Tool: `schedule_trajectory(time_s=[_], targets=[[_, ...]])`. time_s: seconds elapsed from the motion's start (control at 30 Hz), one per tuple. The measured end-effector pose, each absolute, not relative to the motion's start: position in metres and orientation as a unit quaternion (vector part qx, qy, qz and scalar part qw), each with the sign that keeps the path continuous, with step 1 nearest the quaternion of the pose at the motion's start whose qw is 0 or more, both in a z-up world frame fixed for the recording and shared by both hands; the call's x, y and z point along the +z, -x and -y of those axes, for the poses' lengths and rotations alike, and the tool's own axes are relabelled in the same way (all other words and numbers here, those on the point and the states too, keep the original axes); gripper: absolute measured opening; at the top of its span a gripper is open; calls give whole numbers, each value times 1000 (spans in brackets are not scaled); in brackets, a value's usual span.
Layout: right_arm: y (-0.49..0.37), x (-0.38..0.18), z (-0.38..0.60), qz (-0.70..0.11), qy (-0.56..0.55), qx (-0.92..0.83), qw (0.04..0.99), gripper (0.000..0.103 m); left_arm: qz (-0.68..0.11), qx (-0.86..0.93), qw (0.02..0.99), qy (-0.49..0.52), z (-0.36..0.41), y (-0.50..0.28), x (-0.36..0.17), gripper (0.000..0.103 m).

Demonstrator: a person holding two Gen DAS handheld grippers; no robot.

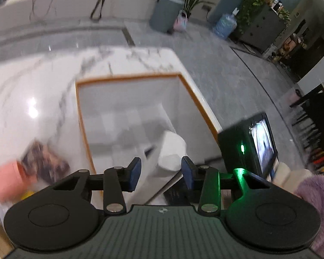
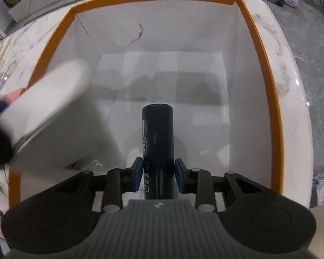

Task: Organize rigid objects
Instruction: 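Lower the black spray can beside the white box and open the right tool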

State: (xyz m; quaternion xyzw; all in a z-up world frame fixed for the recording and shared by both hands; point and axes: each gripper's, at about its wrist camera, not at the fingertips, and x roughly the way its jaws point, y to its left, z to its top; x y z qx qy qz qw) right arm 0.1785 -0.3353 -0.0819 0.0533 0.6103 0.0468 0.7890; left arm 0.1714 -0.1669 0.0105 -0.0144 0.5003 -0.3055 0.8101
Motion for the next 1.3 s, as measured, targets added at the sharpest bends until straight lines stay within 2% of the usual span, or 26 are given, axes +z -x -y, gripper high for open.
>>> schedule_trajectory(time_s=[0.07,0.27,0.57,1.17,1.23,1.3], targets=[[-179,-82,336,-606,-67,46,792,31,-490,-298,819,4,174,-177,13,43],[-185,-83,333,-587,-95,46,803,31,-458,-261,849,-31,177,-191,14,42],[-196,-97,327,-595,-135,38,791,31,-465,-227,855,-46,169,-218,-5,40],[-205,-96,324,-571,-108,15,813,32,-448,-242,860,-37,135,-201,8,40],[-206,-88,318,-567,-85,8,819,39,-447,-242,860,-38,128,-199,10,40],[-208,-78,315,-562,-70,3,824,39,-448,-242,860,-41,121,-197,13,40]])
